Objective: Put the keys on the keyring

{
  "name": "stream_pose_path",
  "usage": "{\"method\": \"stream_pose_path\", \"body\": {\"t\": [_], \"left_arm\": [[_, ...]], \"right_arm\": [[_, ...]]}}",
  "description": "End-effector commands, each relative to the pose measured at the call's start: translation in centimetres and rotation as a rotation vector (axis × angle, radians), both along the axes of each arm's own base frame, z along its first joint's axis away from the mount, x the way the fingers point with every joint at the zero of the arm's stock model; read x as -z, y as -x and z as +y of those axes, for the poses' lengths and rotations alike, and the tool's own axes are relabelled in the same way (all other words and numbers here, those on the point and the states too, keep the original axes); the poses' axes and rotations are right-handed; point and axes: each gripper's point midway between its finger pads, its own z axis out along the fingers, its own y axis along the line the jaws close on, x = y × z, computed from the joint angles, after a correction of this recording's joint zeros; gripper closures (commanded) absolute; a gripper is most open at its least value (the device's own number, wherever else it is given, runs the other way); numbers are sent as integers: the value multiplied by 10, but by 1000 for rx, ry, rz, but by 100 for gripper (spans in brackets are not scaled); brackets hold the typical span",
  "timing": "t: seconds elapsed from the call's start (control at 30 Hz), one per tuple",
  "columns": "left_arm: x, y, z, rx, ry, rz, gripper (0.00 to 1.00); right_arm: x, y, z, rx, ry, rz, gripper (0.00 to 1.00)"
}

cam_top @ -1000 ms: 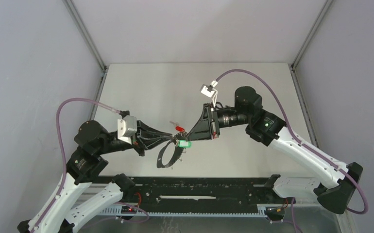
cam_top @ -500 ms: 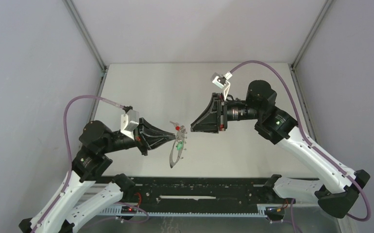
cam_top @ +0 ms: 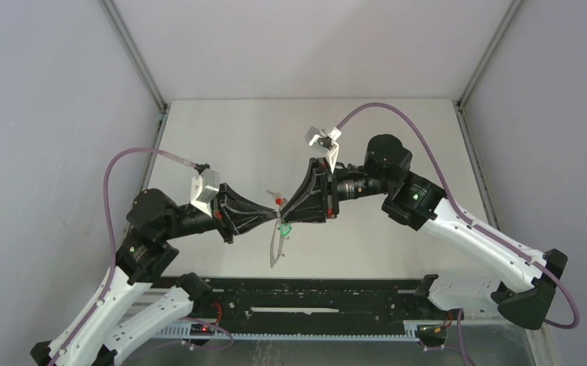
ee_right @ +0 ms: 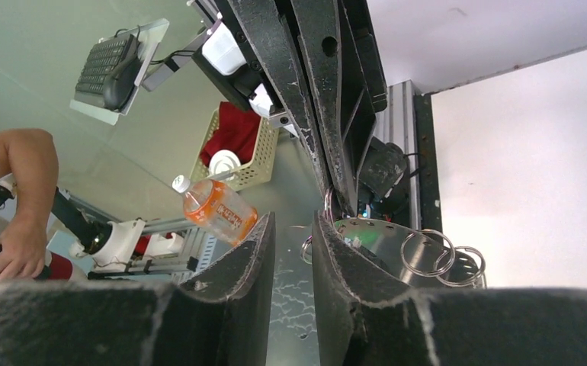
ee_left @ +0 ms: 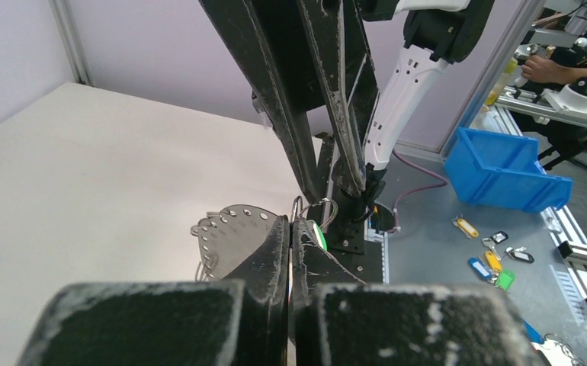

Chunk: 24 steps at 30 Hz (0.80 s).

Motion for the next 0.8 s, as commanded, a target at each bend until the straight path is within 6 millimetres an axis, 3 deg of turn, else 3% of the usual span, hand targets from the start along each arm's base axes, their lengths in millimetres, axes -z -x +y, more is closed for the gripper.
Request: {"method": "stream_pose_path", "body": {"t": [0.0,0.47,0.53,0.67,0.77], "left_arm": [[-14,4,-1,16,47,-31,100],[-15,11,1,43,49,-47,100],[-15,11,1,41,48,-47,100],[-15,11,1,42,48,-50,100],[-14,11,1,42,45,-49,100]], "right_arm": [[-17,0,3,2,-55,-65,69],[-13,-7,10,35,-43,-38,73],[-16,-7,10,37,-51,-40,79],[-14,-7,11,39,-47,-34,100],[-13,-7,10,45,-41,-37,100]]}}
